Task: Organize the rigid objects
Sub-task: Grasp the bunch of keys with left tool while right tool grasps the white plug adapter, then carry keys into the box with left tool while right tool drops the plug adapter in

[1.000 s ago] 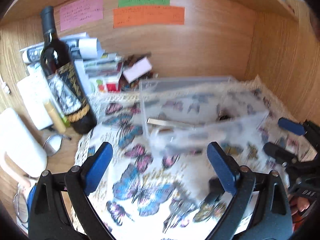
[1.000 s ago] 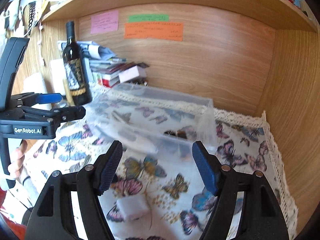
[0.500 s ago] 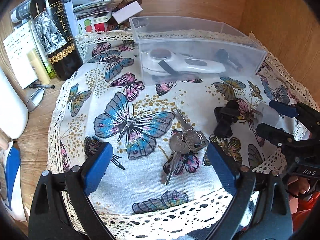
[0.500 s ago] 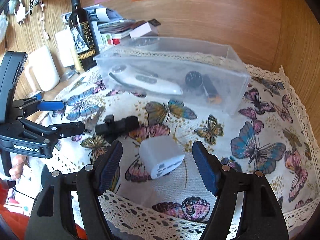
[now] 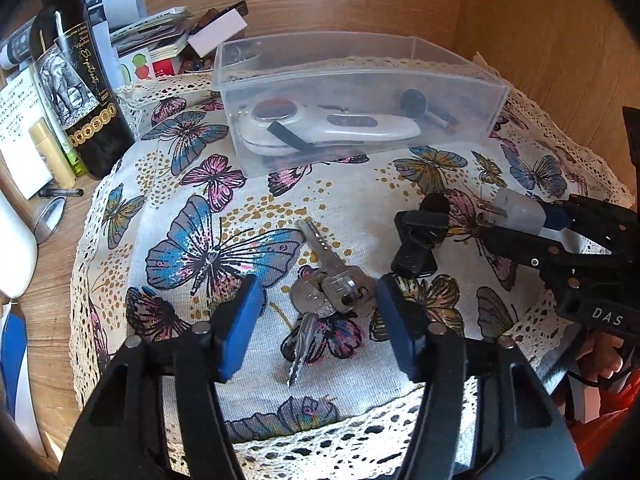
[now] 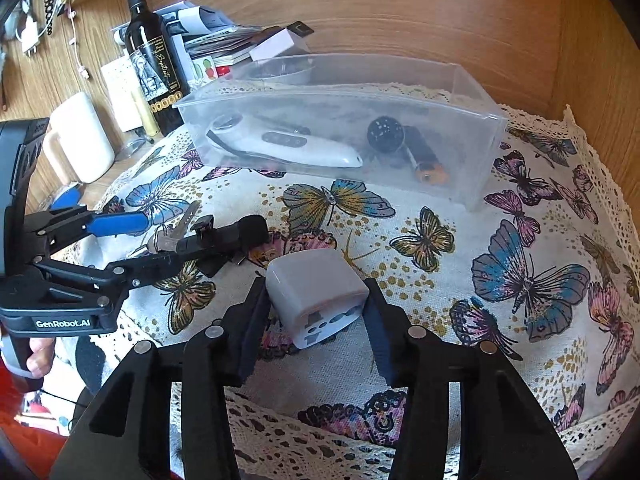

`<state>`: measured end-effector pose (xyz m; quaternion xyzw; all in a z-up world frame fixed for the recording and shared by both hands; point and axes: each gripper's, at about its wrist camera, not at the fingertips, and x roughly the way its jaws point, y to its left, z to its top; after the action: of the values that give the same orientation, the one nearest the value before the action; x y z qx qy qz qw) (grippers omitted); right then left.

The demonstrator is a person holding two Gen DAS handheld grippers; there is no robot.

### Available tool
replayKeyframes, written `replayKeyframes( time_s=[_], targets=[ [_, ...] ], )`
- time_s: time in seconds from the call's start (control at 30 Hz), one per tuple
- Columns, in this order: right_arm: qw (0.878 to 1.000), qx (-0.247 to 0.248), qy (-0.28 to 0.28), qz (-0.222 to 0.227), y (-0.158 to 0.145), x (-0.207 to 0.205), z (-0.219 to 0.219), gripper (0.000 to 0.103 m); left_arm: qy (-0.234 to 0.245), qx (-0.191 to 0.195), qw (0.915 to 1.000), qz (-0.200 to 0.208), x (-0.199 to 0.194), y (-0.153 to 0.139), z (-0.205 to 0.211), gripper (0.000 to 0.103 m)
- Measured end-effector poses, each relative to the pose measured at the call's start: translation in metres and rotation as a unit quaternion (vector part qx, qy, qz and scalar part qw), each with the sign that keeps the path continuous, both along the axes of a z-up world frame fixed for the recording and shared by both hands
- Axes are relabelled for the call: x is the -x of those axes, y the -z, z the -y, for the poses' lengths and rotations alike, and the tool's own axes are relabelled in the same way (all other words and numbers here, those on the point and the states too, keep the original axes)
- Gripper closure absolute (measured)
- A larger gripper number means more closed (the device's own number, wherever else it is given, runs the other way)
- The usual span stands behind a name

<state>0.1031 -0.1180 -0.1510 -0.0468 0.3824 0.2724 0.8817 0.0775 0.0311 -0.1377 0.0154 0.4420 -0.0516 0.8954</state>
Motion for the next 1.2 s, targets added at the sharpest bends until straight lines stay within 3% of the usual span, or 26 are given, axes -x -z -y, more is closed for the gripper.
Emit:
replayKeyframes(
  time_s=[0.07, 0.2, 0.27, 1.2],
  targets=[
    [1.0, -0.001, 0.004, 0.004, -0.002, 0.0, 0.001, 0.06, 0.008, -0.001, 1.0, 0.001, -0.001, -0.001, 0.003, 0.064],
    [1.0, -0.004, 0.011, 0.013, -0.006, 0.0, 0.004, 0.06, 0.016, -0.002, 0.9999, 0.002, -0.003, -0.001, 0.008, 0.075],
    [1.0, -0.007, 0.013, 0.017, -0.008, 0.0, 0.006, 0.06, 0.016, 0.003, 0.9999, 0.002, -0.003, -0.002, 0.008, 0.097],
    [0.996, -0.03, 0.047, 0.074, -0.042, -0.001, 0.03, 0.06, -0.029, 0.035, 0.9969, 0.065, 0.003, -0.038, -0.016, 0.097]
  ],
)
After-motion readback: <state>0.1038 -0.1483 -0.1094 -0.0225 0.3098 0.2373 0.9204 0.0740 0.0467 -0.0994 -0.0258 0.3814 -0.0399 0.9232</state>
